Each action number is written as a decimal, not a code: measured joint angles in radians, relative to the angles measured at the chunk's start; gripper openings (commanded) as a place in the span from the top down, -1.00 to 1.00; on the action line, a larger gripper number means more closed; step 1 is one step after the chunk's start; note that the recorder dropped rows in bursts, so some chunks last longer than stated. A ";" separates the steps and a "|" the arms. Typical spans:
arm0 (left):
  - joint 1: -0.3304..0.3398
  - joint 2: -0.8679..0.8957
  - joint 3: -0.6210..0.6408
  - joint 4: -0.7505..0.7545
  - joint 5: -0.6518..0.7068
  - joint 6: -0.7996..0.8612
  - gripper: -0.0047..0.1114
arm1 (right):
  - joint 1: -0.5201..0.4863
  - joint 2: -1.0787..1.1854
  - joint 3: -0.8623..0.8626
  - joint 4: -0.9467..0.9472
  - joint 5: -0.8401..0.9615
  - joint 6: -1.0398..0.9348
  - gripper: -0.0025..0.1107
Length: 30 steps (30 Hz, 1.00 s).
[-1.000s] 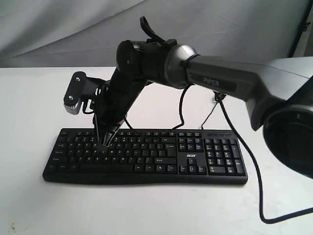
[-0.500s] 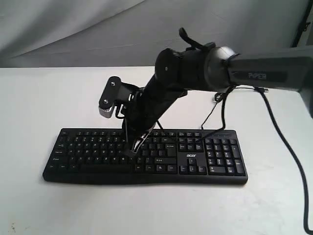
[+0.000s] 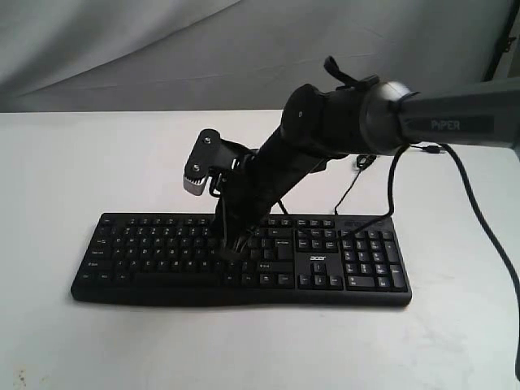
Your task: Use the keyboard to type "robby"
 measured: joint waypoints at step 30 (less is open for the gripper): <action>0.000 0.000 0.000 0.000 0.000 0.000 0.92 | -0.009 0.039 0.000 0.022 -0.015 -0.044 0.96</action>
